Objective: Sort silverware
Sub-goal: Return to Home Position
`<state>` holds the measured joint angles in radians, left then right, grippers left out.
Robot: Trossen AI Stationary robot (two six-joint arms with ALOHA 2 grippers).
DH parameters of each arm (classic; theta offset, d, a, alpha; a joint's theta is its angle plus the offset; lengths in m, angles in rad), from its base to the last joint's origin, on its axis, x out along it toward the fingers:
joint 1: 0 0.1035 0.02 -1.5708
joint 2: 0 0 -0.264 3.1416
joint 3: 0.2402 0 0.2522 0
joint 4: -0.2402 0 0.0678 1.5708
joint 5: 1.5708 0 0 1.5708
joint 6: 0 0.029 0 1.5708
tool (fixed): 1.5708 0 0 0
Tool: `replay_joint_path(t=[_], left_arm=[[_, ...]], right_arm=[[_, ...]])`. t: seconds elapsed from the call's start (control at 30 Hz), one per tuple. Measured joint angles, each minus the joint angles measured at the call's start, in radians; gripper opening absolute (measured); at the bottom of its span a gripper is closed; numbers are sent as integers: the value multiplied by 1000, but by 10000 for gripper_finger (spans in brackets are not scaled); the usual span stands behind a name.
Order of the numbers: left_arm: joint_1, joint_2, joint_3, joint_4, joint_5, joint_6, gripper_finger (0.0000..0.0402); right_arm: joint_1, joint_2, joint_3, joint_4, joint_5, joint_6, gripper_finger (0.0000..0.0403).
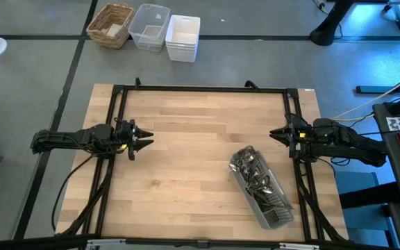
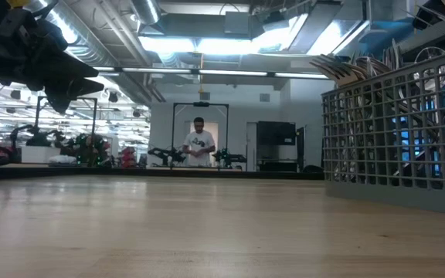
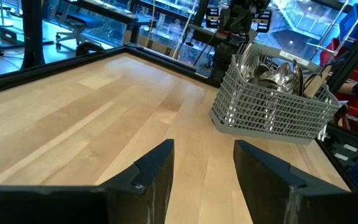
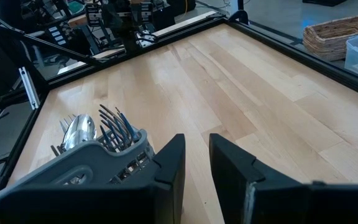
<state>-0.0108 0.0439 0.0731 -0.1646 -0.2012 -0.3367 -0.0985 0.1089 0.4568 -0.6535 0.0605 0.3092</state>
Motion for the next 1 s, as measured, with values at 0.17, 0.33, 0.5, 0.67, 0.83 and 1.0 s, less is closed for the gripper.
replay_joint_path(t=[0.17, 0.33, 0.5, 0.67, 0.83, 1.0], left_arm=[[0, 0, 0, 0, 0, 8, 159], [0, 0, 0, 0, 0, -1, 159], [0, 0, 0, 0, 0, 9, 159], [0, 0, 0, 0, 0, -2, 159], [0, 0, 0, 0, 0, 9, 159], [0, 0, 0, 0, 0, -2, 159]], right_arm=[[0, 0, 0, 0, 0, 0, 76], [0, 0, 0, 0, 0, 0, 76], [0, 0, 0, 0, 0, 0, 76], [0, 0, 0, 0, 0, 0, 76], [0, 0, 0, 0, 0, 0, 76], [0, 0, 0, 0, 0, 0, 76]])
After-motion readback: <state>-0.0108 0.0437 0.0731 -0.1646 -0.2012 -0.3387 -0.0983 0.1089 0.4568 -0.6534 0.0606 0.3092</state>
